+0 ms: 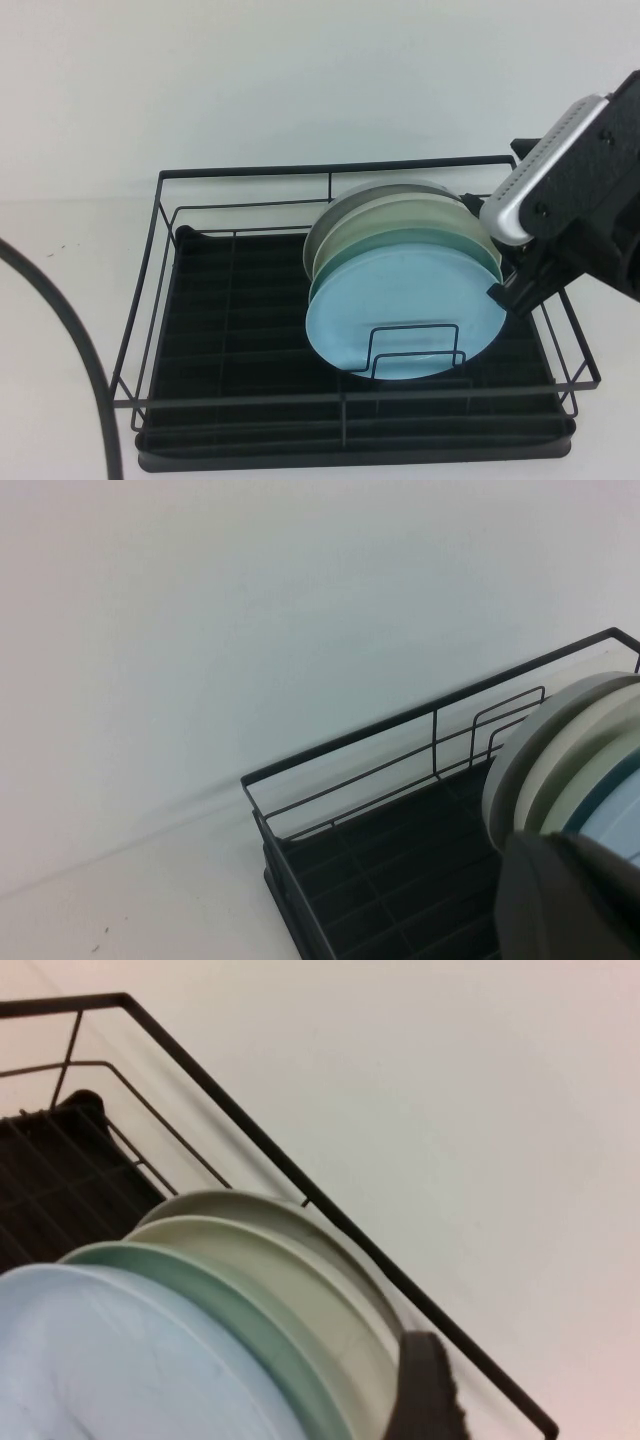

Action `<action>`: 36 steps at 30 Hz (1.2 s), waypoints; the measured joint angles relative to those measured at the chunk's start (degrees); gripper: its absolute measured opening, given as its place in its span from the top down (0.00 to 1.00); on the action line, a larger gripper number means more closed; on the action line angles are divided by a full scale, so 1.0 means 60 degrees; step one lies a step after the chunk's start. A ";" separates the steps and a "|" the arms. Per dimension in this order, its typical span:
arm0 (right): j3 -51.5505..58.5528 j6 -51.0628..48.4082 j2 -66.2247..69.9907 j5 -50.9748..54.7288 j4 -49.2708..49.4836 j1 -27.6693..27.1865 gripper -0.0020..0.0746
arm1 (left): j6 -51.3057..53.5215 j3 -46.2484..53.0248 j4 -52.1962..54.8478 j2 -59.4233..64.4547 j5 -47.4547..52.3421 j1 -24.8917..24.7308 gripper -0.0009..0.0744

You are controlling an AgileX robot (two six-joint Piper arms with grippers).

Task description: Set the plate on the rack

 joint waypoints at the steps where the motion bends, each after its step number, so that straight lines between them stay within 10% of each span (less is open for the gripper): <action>1: 0.0000 0.0026 0.0000 -0.0023 0.0000 0.0000 0.39 | 0.0000 0.0000 0.0000 0.0000 0.0022 0.0000 0.99; 5: 0.0000 0.0175 -0.0171 0.0177 0.0000 0.0000 0.46 | 0.0000 0.0000 -0.0018 -0.0118 0.0144 0.0000 0.99; 12: 0.0044 0.0606 -0.2625 -0.0097 0.0000 0.0000 0.91 | -0.0036 -0.0024 -0.0351 -0.1747 0.0476 0.0000 0.99; 21: 0.0044 0.2253 -0.6024 -0.4940 -0.0945 0.0000 0.97 | -0.1430 0.0784 -0.1407 -0.3610 0.3192 0.0000 0.99; 31: 0.0938 0.3117 -0.5775 -0.3783 -0.1125 0.0000 0.98 | -0.4227 0.5959 0.1861 -0.3909 -0.4624 0.0000 0.99; 36: 0.0958 0.3135 -0.5775 -0.2899 -0.1125 0.0000 0.98 | -0.4345 0.6737 0.2355 -0.3848 -0.5590 0.0000 0.99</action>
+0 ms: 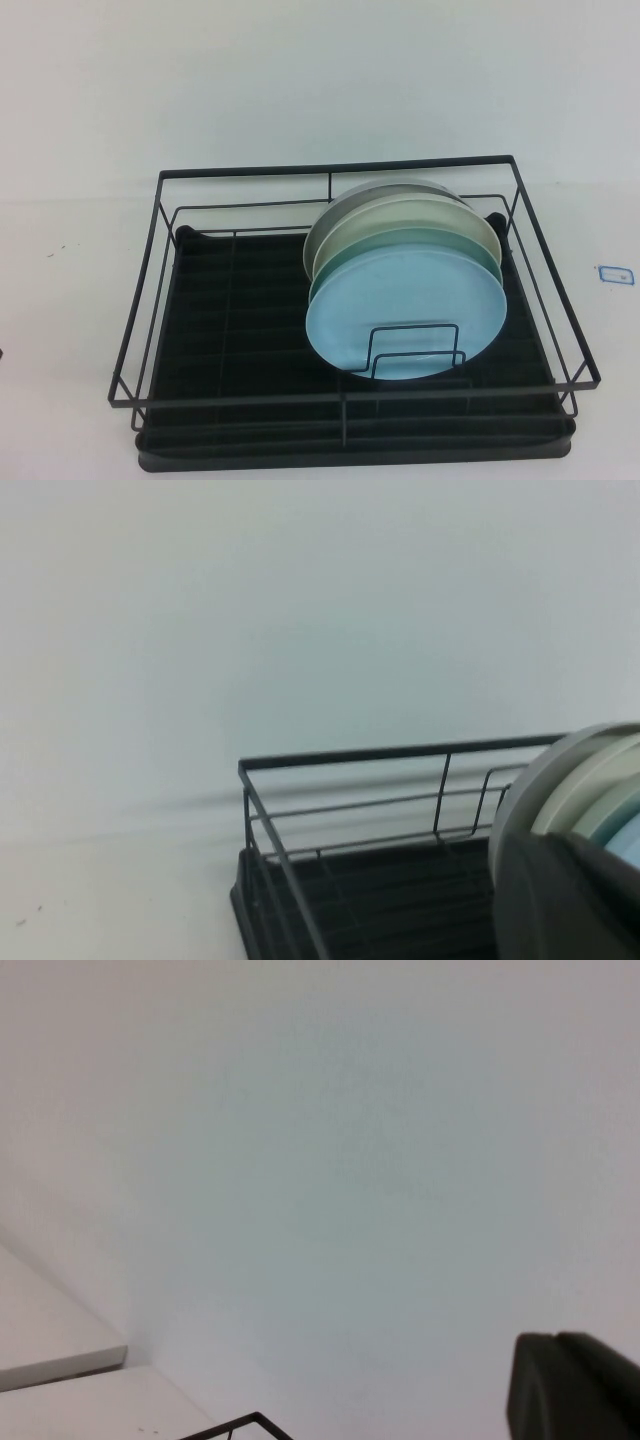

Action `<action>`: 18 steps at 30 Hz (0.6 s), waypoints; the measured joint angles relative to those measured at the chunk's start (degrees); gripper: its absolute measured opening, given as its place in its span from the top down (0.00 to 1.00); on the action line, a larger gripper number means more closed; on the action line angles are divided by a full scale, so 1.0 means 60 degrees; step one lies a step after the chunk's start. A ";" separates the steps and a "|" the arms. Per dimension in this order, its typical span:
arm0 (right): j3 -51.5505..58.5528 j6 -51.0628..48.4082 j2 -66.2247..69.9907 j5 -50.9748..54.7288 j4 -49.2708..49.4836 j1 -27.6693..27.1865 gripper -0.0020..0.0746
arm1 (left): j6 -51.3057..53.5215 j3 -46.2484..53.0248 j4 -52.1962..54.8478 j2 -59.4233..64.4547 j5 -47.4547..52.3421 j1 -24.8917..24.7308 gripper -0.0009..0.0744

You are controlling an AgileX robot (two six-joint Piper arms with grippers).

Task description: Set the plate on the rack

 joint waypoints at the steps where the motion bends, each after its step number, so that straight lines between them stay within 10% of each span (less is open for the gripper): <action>1: 0.0000 0.0000 0.0000 0.0050 0.0000 0.0000 0.98 | 0.0000 0.0027 0.0000 0.0000 0.0000 0.0000 0.99; 18: 0.0000 0.0012 0.0015 -0.0004 0.0000 0.0000 0.98 | 0.0000 0.0135 0.0016 0.0021 0.0898 -0.0225 0.99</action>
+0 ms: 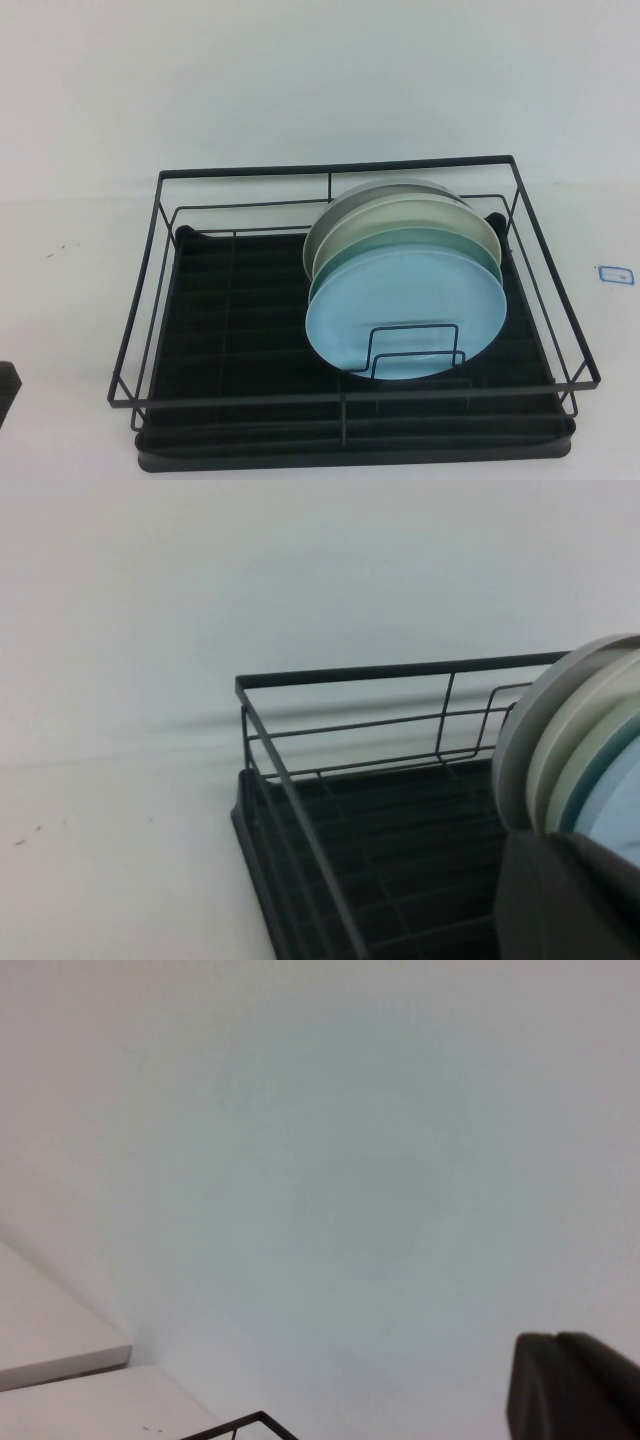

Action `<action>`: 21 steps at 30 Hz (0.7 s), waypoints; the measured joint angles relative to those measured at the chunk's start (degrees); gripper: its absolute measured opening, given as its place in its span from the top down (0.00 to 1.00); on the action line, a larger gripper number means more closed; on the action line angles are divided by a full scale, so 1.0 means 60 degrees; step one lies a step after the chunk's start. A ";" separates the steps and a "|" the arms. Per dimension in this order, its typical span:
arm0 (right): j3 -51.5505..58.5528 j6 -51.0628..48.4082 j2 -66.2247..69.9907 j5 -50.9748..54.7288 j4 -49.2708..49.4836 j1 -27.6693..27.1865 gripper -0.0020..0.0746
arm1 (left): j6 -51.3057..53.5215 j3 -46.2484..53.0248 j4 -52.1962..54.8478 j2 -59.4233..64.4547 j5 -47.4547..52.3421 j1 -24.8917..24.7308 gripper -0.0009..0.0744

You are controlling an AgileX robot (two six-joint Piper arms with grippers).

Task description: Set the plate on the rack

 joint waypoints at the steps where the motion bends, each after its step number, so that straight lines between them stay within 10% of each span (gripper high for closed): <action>1: 0.0000 0.0000 0.0000 0.0000 0.0000 0.0000 0.98 | 0.0000 0.0000 0.0000 0.0000 0.0000 0.0000 0.99; 13: 0.0016 0.0000 0.0000 -0.0004 0.0000 0.0000 0.98 | 0.0138 0.0920 -0.0922 -0.2909 0.1561 0.2934 0.99; 21: 0.0054 0.0000 0.0057 -0.0091 0.0000 0.0000 0.98 | 0.0094 0.2938 -0.0792 -0.2829 -0.0018 0.2789 0.99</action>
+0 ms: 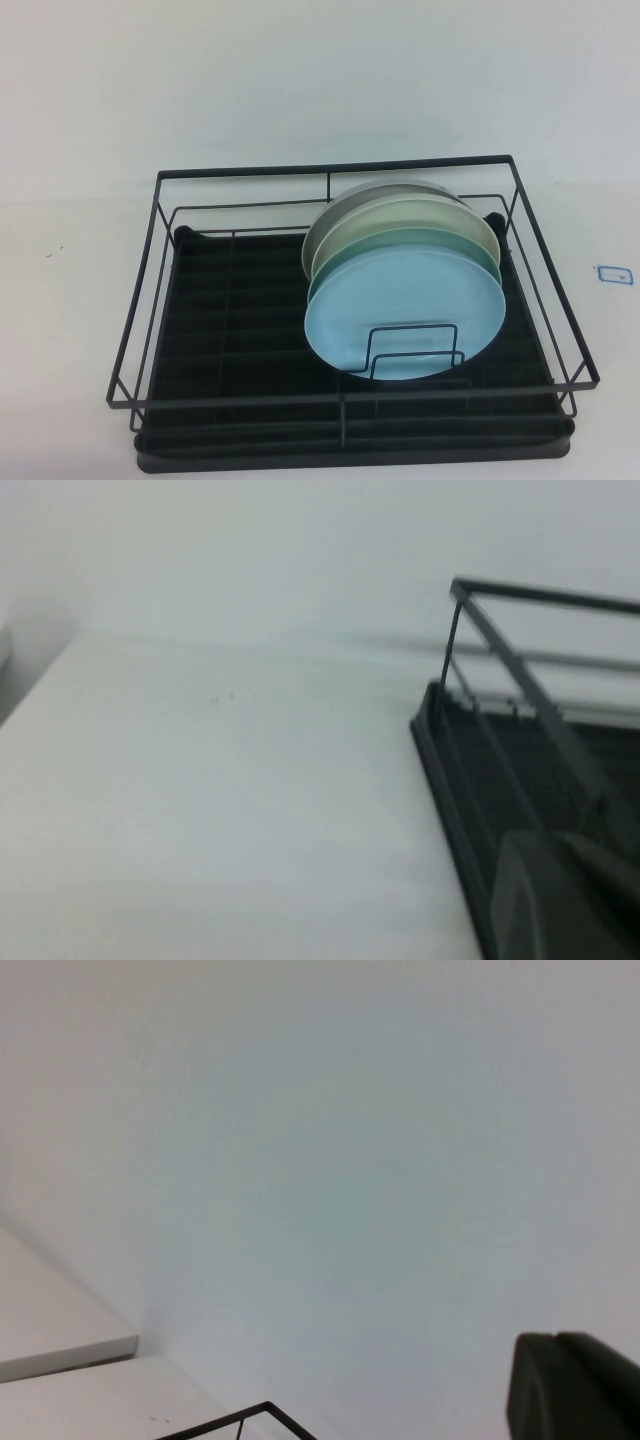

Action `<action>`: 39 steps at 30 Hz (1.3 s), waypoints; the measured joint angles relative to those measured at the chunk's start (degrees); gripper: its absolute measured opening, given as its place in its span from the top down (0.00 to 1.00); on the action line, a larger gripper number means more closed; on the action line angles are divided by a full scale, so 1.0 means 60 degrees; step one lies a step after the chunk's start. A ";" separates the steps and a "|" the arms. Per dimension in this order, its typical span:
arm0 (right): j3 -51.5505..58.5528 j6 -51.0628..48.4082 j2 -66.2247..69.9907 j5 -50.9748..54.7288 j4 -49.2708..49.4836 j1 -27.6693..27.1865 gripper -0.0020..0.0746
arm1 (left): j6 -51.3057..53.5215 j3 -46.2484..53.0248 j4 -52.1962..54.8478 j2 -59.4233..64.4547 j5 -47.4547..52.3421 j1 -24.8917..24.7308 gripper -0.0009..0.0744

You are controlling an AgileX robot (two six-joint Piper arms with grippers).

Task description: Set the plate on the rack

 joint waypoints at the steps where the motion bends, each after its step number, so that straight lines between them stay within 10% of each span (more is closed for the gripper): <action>1: 0.0002 0.0008 0.0000 0.0000 0.0000 0.0000 0.98 | 0.0000 -0.0025 0.0094 0.0000 0.0313 -0.0156 0.99; 33: 0.0024 -0.0378 0.0160 0.0153 0.0017 -0.0066 0.98 | 0.0000 -0.0007 0.0708 0.0000 0.1527 -0.0526 0.99; 39: 0.0360 -0.0357 -0.0810 0.0190 0.0017 -0.2270 0.98 | 0.0000 -0.0007 0.0708 0.0000 0.1527 -0.0526 0.99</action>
